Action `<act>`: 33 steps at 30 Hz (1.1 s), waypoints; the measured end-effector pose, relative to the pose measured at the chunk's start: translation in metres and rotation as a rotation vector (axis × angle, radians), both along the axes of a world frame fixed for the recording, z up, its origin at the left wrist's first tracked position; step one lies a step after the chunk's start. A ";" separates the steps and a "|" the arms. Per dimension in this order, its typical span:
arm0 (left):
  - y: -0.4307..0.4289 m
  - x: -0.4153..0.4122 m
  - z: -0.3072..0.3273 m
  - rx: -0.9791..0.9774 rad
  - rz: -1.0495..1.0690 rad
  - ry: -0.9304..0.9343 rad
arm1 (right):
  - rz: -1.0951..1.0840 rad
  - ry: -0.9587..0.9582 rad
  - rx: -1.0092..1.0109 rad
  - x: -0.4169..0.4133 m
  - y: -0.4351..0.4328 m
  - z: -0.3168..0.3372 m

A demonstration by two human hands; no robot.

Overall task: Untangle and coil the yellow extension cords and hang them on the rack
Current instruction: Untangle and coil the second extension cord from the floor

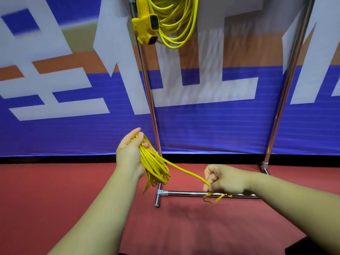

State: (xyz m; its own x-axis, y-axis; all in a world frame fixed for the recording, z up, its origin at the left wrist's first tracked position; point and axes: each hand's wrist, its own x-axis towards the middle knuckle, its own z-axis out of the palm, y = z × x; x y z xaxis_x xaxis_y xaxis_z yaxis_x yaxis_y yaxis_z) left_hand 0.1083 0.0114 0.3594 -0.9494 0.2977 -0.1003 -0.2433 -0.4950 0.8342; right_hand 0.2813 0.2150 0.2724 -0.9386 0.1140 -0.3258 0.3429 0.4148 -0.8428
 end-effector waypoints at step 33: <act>0.018 0.000 -0.028 -0.214 -0.155 0.095 | -0.486 0.283 -0.040 0.023 0.035 0.050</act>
State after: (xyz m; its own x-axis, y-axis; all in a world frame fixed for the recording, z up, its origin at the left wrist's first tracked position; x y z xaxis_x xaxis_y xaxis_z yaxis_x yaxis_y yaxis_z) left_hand 0.1086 0.0298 0.3312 -0.9022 0.4220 -0.0891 -0.2178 -0.2676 0.9386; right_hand 0.3047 0.2498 0.3220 -0.8329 0.5474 -0.0815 0.2443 0.2315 -0.9417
